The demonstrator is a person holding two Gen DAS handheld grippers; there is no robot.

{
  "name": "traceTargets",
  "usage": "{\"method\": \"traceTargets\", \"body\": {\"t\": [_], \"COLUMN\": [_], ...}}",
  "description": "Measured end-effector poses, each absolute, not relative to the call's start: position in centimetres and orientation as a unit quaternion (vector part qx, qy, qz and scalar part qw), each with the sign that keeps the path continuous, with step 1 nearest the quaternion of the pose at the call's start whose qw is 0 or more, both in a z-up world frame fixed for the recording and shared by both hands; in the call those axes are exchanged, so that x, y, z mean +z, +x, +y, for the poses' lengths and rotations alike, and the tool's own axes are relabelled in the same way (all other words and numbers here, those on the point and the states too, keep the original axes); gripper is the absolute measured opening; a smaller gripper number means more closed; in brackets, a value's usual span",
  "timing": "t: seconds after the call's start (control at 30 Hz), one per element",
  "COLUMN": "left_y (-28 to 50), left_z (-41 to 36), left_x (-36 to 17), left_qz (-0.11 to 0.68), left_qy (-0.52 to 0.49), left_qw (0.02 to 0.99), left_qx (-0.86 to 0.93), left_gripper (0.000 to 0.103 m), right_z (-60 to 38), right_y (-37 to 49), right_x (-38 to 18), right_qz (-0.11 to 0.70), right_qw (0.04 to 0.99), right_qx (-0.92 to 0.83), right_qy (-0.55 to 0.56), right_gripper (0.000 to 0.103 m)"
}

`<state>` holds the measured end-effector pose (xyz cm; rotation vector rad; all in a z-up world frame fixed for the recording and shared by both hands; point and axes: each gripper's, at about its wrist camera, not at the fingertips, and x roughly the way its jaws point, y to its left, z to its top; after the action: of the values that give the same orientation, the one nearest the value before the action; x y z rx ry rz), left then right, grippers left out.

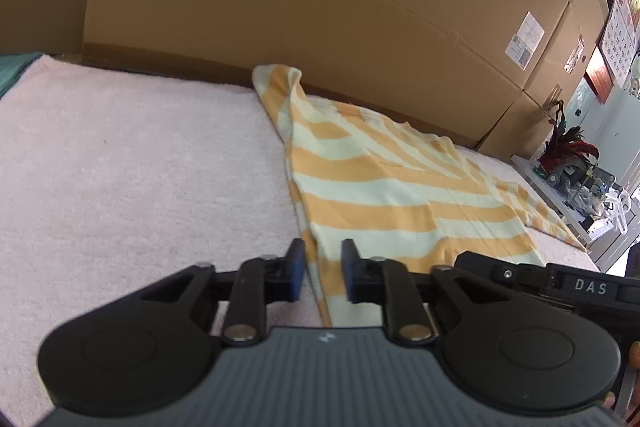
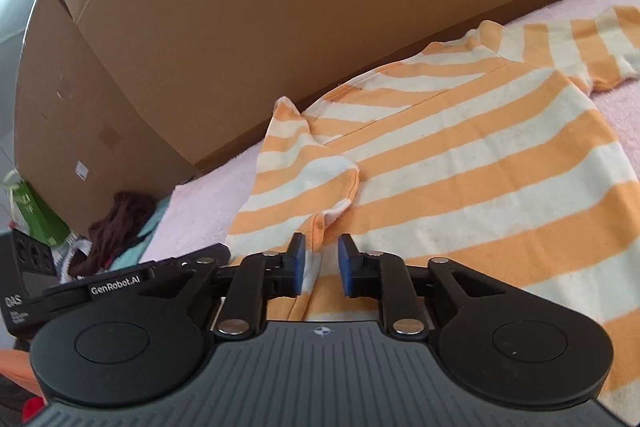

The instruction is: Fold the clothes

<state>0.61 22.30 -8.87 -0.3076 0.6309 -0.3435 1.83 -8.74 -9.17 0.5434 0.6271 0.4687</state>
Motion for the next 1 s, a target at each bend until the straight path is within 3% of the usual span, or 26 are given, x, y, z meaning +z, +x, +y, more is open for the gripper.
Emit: {"method": "traceTargets", "body": {"t": [0.17, 0.3, 0.33, 0.4, 0.77, 0.83, 0.87, 1.0], "left_y": [0.7, 0.4, 0.2, -0.1, -0.4, -0.8, -0.7, 0.3], "left_z": [21.8, 20.2, 19.8, 19.2, 18.9, 18.6, 18.6, 19.1], "left_x": [-8.9, -8.7, -8.6, -8.5, -8.3, -8.1, -8.0, -7.9], "left_qz": [0.309, 0.306, 0.304, 0.294, 0.277, 0.266, 0.265, 0.266], "left_qy": [-0.144, -0.095, -0.081, -0.063, -0.048, -0.036, -0.034, -0.045], "left_qw": [0.924, 0.932, 0.934, 0.94, 0.948, 0.951, 0.952, 0.952], "left_qx": [-0.173, -0.171, -0.168, -0.164, -0.151, -0.15, -0.15, -0.144], "left_gripper": [0.037, 0.024, 0.012, 0.002, 0.001, 0.0, 0.0, 0.0], "right_z": [-8.9, -8.1, -7.9, -7.5, -4.5, -4.2, -4.1, -5.0], "right_y": [1.8, 1.5, 1.5, 1.4, 1.6, 1.7, 1.7, 1.0], "right_x": [-9.4, -8.9, -8.8, -8.7, -8.2, -8.2, -8.2, -8.3], "right_qz": [0.299, 0.294, 0.293, 0.292, 0.291, 0.292, 0.294, 0.276], "right_qw": [0.882, 0.896, 0.9, 0.905, 0.915, 0.918, 0.92, 0.931], "right_qx": [0.227, 0.221, 0.219, 0.217, 0.243, 0.237, 0.231, 0.195], "right_qy": [0.284, 0.248, 0.238, 0.219, 0.138, 0.125, 0.118, 0.14], "right_gripper": [0.027, 0.028, 0.028, 0.029, 0.035, 0.028, 0.009, 0.005]}}
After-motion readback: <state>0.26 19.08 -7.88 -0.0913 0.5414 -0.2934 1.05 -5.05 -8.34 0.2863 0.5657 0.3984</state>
